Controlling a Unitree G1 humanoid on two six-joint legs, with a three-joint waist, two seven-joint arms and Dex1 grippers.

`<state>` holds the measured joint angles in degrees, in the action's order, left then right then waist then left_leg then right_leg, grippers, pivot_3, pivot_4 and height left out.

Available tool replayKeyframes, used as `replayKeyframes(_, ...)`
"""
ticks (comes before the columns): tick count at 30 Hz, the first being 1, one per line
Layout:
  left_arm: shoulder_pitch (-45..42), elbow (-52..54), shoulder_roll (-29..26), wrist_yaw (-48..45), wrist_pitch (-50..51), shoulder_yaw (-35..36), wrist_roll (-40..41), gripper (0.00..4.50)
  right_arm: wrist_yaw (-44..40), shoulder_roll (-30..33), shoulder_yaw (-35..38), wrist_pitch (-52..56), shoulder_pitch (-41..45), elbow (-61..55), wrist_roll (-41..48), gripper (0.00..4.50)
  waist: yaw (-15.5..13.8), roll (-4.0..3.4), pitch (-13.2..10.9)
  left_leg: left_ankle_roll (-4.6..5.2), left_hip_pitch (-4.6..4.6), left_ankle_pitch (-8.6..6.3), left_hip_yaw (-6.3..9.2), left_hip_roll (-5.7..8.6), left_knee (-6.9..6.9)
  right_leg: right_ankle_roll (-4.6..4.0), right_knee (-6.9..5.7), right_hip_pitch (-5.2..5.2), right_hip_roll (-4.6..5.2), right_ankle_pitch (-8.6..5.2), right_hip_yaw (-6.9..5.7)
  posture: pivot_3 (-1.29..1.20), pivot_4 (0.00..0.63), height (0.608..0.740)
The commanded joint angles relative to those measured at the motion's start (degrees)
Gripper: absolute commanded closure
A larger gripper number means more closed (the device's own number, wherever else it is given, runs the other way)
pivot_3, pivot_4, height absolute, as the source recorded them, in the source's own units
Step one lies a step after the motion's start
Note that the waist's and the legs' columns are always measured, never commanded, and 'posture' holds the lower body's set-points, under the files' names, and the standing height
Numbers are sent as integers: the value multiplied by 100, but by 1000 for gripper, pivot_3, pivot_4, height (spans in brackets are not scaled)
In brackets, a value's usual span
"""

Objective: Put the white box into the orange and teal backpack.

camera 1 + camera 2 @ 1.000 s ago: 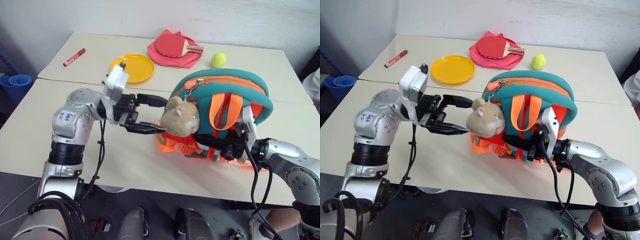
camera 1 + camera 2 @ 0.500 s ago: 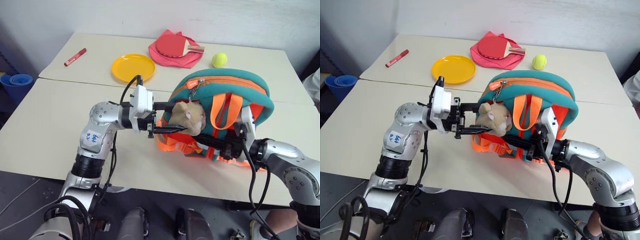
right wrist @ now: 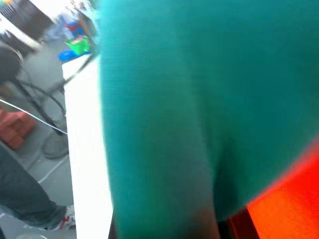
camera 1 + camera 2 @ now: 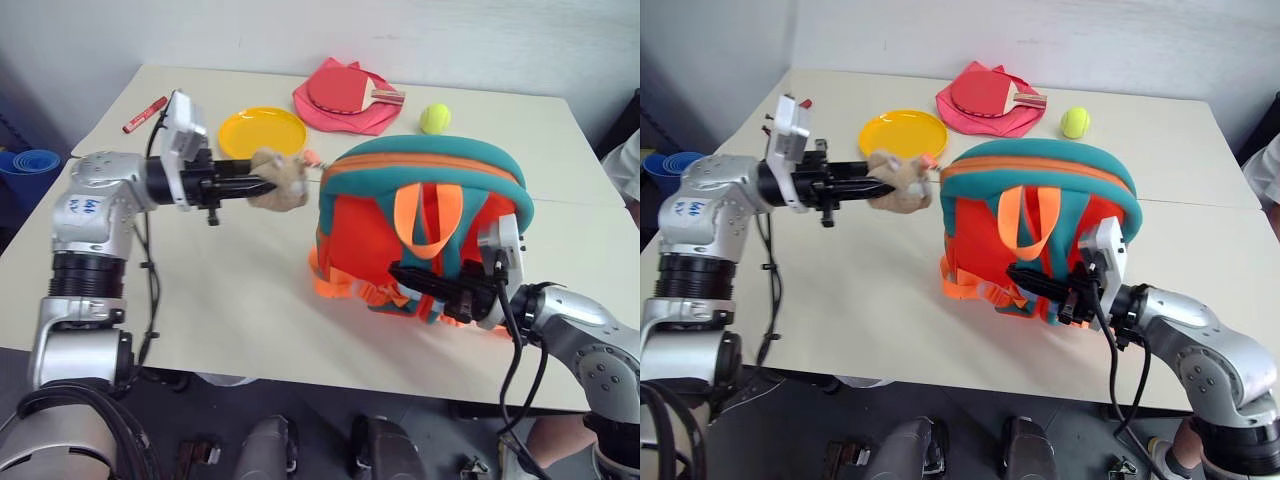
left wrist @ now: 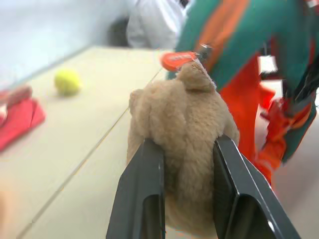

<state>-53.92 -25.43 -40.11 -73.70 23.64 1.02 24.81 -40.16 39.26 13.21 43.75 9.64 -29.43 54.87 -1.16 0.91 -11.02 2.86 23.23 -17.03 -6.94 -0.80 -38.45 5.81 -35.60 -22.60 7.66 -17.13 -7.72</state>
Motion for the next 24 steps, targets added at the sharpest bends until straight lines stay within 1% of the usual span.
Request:
replayKeyframes(1,185,-191,-145,-75,277,138,13,3685,146,24,464,-111,-228,-259,168,4500,-1,0,0,0,1,0,-1,0,-1,0,0,0,0,0,1,0,150,740)
replayKeyframes(3,499,-305,-59,13,-44,-101,-336,3685,197,-21,485,-136,-351,-320,178,4500,-1,0,0,0,1,0,0,-3,-7,0,-3,0,-3,0,2,0,150,740)
replayKeyframes(4,715,-250,105,181,-202,-237,-490,3685,244,-74,484,-158,-393,-348,186,4500,-1,0,0,-1,-1,0,0,-3,-9,0,-6,0,-2,0,4,0,150,740)
replayKeyframes(5,915,-86,326,429,-247,-314,-548,3685,289,-125,473,-181,-423,-368,187,4500,-1,-3,3,-1,-5,1,0,-3,-8,0,-7,2,-2,0,9,0,150,740)
replayKeyframes(7,1301,574,746,692,-222,-419,-467,3685,340,-192,426,-226,-449,-383,136,4500,-2,-5,4,-1,-12,0,0,-3,-7,0,-7,8,2,0,21,0,150,740)
replayKeyframes(9,1643,1135,1106,962,-222,-595,-529,3685,440,-315,385,-284,-451,-382,106,4500,-7,-3,3,-1,-1,0,4,-3,-12,0,-8,4,6,0,43,0,150,740)
replayKeyframes(12,1977,1378,1541,1488,-395,-723,-746,3685,562,-513,247,-364,-504,-407,44,4500,-37,-4,3,-2,4,0,12,-4,-17,0,-7,3,6,0,39,0,150,740)
replayKeyframes(14,2167,1478,1583,1533,-648,-843,-923,3685,650,-725,126,-461,-572,-405,-51,4500,-31,-5,5,-1,2,0,13,-3,-19,0,-9,6,9,0,39,0,150,740)
replayKeyframes(16,2251,1529,1512,1522,-716,-822,-972,3685,762,-924,48,-687,-618,-369,-296,4500,-22,-5,5,-2,-3,0,12,-4,-17,0,-8,9,10,0,40,0,150,740)
replayKeyframes(17,2255,1533,1482,1551,-693,-772,-958,3382,793,-1018,21,-821,-636,-342,-423,4500,-21,-5,6,-2,-3,0,11,-4,-17,0,-8,7,10,0,40,0,150,740)
replayKeyframes(18,2228,1497,1413,1609,-643,-661,-933,3052,787,-1103,-36,-1076,-672,-289,-694,4190,-21,-6,6,-2,-3,0,11,-4,-16,0,-8,6,11,0,40,0,150,740)
replayKeyframes(19,2209,1487,1321,1576,-604,-563,-879,2845,718,-1136,-104,-1323,-727,-245,-966,3849,-16,-6,6,-2,-3,0,10,-4,-16,0,-7,6,10,0,40,0,150,740)
replayKeyframes(21,2218,1521,1070,1399,-628,-321,-720,2223,332,-915,-294,-1828,-976,-242,-1586,3267,-7,-6,6,-4,-3,-2,10,-5,-15,0,-7,5,8,0,39,0,150,740)
replayKeyframes(22,2258,1599,925,1295,-584,-227,-628,1877,178,-806,-272,-2082,-1145,-288,-1826,2920,-4,-6,6,-5,-3,-2,10,-5,-9,0,-6,3,7,0,39,0,150,740)
replayKeyframes(24,2461,1891,498,1010,-506,-14,-448,1308,0,-670,169,-2567,-1638,-384,-2090,2289,6,-6,6,-6,-3,-2,6,-5,7,-1,-1,-1,4,0,39,0,150,740)
